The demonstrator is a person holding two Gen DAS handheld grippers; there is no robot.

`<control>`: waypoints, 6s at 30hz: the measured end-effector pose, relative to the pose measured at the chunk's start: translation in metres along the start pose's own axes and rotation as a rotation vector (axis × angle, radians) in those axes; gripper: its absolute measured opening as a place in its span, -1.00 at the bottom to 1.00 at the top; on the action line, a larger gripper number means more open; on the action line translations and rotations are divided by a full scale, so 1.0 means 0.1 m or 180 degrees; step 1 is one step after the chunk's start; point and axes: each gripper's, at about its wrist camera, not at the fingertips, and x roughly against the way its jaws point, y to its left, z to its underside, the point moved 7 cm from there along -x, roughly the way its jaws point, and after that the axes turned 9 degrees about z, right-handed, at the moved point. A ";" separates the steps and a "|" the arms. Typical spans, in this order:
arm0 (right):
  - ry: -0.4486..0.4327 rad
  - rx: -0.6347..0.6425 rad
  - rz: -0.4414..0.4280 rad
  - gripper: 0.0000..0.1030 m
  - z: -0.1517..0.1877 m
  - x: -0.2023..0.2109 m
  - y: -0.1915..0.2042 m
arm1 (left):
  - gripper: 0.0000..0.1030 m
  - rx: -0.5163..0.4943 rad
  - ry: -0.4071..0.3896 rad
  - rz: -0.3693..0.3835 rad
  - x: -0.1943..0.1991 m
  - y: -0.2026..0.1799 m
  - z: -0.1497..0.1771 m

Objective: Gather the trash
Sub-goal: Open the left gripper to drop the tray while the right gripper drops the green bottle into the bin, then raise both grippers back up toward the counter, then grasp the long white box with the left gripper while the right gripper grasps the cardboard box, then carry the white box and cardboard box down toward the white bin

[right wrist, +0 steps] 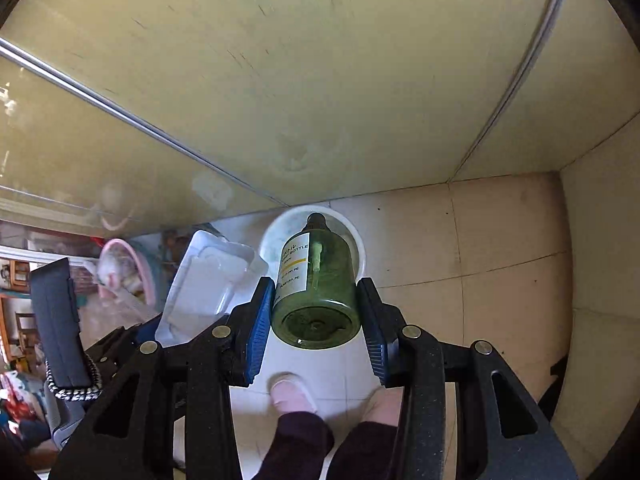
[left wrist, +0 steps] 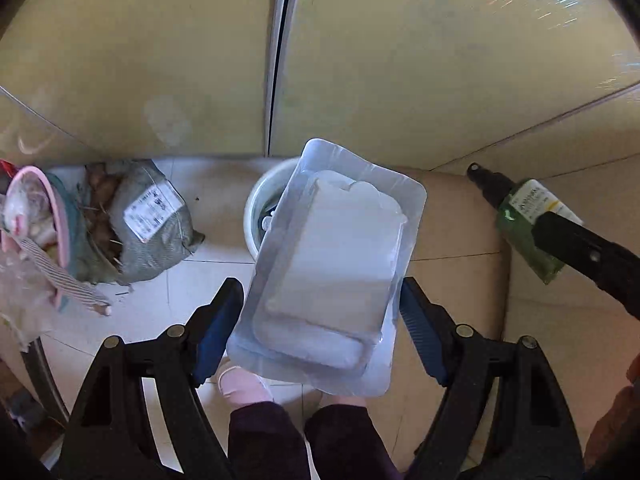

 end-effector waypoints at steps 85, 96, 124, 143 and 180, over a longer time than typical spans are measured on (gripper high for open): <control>-0.2332 -0.0168 0.0145 0.07 -1.38 5.62 0.59 | 0.74 -0.1061 -0.2113 -0.0063 6.05 -1.73 -1.57; -0.2241 0.0338 -0.0071 0.12 -2.46 5.58 0.30 | 0.75 -0.0741 -0.2185 -0.0384 5.86 -2.18 -2.55; -0.1537 -0.0069 0.0186 0.15 -4.01 4.40 0.20 | 0.76 -0.0505 -0.1186 -0.0372 4.00 -1.65 -5.09; -0.1411 0.0119 -0.0119 0.15 -4.83 3.81 1.13 | 0.00 -0.0545 -0.1176 -0.0350 3.65 -1.28 -5.20; -0.1084 0.0603 -0.0143 -0.95 -4.69 3.39 1.32 | -0.03 -0.0369 -0.1383 -0.0616 4.03 -1.20 -4.48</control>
